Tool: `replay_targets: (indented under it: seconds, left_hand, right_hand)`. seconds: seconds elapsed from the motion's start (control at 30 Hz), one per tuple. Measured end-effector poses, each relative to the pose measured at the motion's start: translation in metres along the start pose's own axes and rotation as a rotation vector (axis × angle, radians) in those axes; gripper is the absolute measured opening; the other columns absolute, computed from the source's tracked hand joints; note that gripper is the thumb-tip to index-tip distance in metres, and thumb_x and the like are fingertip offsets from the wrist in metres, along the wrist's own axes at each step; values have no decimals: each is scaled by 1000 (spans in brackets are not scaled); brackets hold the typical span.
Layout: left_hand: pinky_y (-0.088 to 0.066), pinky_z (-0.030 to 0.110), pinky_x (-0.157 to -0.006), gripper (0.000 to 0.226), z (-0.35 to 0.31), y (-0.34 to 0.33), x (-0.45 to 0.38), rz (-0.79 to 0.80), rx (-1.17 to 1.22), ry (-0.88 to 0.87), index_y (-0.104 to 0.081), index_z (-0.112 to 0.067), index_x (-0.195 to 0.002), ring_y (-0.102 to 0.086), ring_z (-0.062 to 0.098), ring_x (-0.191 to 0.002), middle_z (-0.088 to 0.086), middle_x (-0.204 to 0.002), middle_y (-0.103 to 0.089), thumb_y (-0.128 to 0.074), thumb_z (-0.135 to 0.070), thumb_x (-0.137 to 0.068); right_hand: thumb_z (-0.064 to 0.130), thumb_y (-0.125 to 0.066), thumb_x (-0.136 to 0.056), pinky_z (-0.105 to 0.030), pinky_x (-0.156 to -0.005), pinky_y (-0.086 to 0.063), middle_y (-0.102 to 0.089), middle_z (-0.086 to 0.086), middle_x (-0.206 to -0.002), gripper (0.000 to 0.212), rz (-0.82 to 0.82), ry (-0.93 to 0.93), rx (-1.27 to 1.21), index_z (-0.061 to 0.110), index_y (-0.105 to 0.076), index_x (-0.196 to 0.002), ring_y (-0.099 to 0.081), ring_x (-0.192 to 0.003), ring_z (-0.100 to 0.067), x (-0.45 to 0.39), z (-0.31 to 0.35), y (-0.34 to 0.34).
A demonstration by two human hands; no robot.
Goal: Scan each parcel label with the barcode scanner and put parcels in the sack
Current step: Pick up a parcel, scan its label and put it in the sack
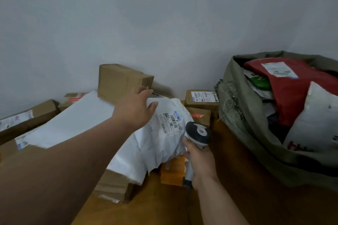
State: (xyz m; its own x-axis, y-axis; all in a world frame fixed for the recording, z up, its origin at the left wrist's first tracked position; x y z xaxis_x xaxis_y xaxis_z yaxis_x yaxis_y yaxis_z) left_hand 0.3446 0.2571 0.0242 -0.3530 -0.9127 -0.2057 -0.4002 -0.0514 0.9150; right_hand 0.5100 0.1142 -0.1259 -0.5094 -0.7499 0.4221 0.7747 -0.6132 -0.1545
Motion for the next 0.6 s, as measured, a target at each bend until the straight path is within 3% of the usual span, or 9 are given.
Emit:
replay_targets:
  seconds: [0.13,0.27,0.33,0.4,0.47,0.57,0.6]
  left_hand:
    - [-41,44,-108,63,15,-41,-29,226,-81,141,-39,-20,-149,-43,28,-137,3,-157,-34,-44,-56,-98]
    - [-48,43,-96,68,33,-62,-35,300,-167,266,-49,-20,-137,-58,29,-116,7,-133,-58,-40,-69,-92]
    - [-47,42,-96,75,46,-65,-31,304,-150,374,-50,-21,-135,-59,30,-115,7,-129,-62,-45,-76,-85]
    - [-48,38,-93,81,57,-76,-22,361,57,494,-56,-17,-134,-59,30,-114,9,-128,-63,-58,-76,-79]
    - [-48,33,-84,74,61,-86,-7,415,341,603,-65,-13,-125,-61,26,-103,8,-119,-65,-71,-67,-74]
    - [-53,31,-77,66,54,-92,10,524,549,604,-66,-18,-117,-64,18,-96,2,-111,-70,-80,-60,-69]
    - [-52,27,-71,58,47,-90,13,537,598,571,-66,-20,-114,-65,15,-93,-1,-106,-71,-81,-55,-71]
  right_hand:
    - [37,-82,-78,-43,-100,-48,-70,7,-113,31,56,-9,19,41,-58,-97,-64,-110,-17,-16,1,2]
    - [32,-81,-80,-43,-100,-50,-72,7,-110,24,90,-17,21,40,-64,-95,-65,-109,-17,-32,5,2]
    - [31,-81,-80,-46,-98,-53,-74,5,-106,18,75,-27,35,36,-68,-92,-67,-106,-19,-41,5,5]
    - [32,-82,-79,-48,-97,-54,-77,4,-101,13,63,-37,55,33,-72,-86,-70,-102,-19,-47,7,5]
    - [40,-85,-72,-48,-97,-54,-77,6,-98,16,53,-32,63,34,-74,-83,-71,-101,-19,-50,9,5]
    - [58,-84,-50,-48,-96,-54,-77,7,-99,50,58,-38,46,33,-75,-92,-71,-101,-18,-45,13,5]
    - [57,-84,-51,-48,-96,-55,-78,6,-99,54,71,-36,32,31,-75,-96,-72,-100,-19,-40,16,5]
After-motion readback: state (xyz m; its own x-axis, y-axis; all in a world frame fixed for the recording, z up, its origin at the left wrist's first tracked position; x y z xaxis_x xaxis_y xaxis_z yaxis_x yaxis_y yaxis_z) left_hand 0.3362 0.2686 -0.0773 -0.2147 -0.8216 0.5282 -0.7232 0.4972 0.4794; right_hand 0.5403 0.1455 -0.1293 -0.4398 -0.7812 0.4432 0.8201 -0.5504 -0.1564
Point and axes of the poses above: each hand's wrist, its own x-axis away from the middle knuckle, its own y-axis out of the back of the hand, z = x × y, the point moved 9 cm from there along -x, towards the middle knuckle
